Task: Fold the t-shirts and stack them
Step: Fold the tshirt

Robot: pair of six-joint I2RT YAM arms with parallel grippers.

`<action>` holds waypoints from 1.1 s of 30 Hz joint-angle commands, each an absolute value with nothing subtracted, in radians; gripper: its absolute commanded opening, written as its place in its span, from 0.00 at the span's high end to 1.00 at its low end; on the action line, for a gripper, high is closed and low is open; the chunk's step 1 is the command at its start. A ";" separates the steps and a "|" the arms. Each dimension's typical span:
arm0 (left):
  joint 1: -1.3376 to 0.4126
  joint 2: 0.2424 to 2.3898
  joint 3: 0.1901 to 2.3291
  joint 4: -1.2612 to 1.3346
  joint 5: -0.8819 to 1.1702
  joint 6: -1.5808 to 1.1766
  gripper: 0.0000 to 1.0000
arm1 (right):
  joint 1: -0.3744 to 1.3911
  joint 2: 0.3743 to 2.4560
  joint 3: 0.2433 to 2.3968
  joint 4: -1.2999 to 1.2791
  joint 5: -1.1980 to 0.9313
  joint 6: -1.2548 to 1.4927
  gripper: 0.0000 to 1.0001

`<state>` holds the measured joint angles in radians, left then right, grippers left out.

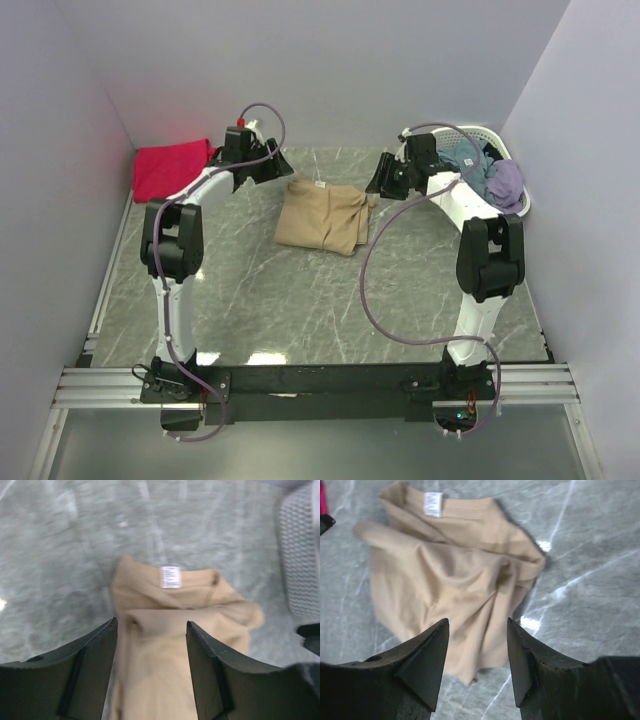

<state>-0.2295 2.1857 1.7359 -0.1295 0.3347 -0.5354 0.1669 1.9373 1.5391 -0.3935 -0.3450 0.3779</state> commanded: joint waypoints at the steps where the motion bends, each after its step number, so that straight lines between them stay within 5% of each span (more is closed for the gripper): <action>1: -0.242 2.080 1.750 -0.066 0.489 -0.503 0.37 | 0.189 1.885 1.511 -0.368 -0.403 0.377 0.43; 13: -0.253 2.351 1.902 0.100 0.906 -0.718 0.38 | 0.213 2.075 1.621 -0.281 -0.632 0.465 0.47; 33: -0.195 2.634 2.121 0.049 0.841 -0.678 0.37 | 0.204 2.344 1.939 -0.425 -0.425 0.442 0.46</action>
<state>-0.2123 2.5843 2.0438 0.0265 0.8566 -0.7139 0.2096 2.3264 1.8942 -0.3885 -0.4988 0.4591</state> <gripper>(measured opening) 0.625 0.533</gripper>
